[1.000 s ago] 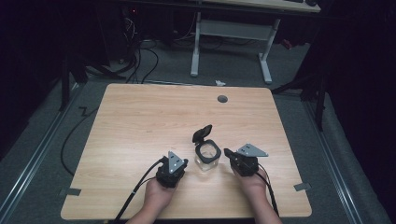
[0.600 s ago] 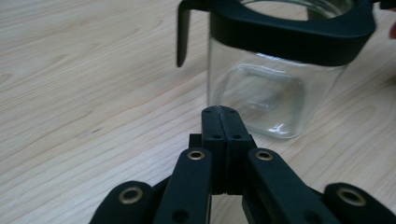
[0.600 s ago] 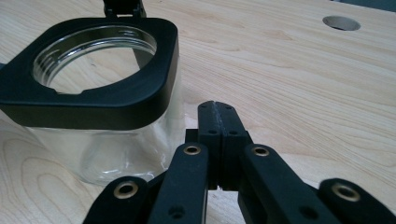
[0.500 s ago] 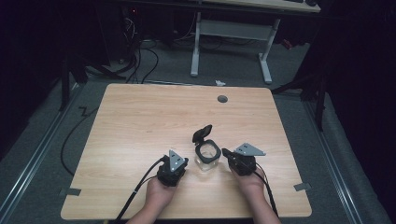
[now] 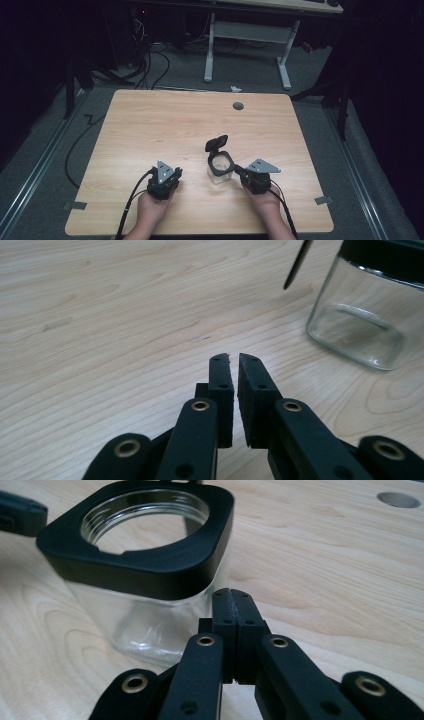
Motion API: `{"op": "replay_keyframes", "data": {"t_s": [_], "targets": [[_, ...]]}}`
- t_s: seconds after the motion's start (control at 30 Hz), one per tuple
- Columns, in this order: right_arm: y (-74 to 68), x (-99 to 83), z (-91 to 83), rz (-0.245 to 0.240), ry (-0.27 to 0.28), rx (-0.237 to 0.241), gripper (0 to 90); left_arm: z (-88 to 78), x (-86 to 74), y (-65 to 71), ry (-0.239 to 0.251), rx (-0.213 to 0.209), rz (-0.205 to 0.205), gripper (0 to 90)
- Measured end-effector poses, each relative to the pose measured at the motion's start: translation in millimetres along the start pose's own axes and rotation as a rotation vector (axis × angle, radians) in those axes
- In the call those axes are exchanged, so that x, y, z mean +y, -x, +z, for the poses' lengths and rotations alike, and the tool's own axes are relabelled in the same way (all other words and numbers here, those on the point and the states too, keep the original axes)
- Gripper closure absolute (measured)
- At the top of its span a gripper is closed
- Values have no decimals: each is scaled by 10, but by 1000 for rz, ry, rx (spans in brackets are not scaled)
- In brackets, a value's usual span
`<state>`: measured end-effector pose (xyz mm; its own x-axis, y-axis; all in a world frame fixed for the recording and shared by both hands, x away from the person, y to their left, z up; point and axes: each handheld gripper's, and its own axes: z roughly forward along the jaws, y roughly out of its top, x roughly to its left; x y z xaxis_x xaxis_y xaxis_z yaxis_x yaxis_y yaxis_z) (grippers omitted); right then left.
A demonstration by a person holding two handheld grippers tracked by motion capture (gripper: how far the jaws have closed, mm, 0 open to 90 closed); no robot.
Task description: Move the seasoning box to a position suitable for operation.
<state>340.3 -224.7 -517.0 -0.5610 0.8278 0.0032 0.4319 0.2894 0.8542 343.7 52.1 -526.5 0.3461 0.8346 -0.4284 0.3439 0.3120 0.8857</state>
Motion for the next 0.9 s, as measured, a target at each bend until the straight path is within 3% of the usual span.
{"op": "replay_keyframes", "data": {"t_s": [0.2, 0.3, 0.53, 0.73, 0.83, 0.9], "targets": [[-148, -15, 18, -19, -5, 28, 900, -11, 39, -64, 6, 5, -31, 827], [-202, -15, 46, -29, -11, 37, 900, -13, 43, -26, 3, -7, -31, 794], [-99, 39, -28, 10, 24, 8, 900, -26, -11, 14, -9, -14, -28, 698], [48, 271, -100, 13, 66, -19, 900, -179, -173, 175, -66, -100, -32, 573], [108, 389, -83, 19, 83, -22, 900, -225, -236, 289, -101, -153, -44, 603], [143, 469, -49, 23, 88, -17, 900, -232, -252, 323, -108, -172, -49, 688]]}}
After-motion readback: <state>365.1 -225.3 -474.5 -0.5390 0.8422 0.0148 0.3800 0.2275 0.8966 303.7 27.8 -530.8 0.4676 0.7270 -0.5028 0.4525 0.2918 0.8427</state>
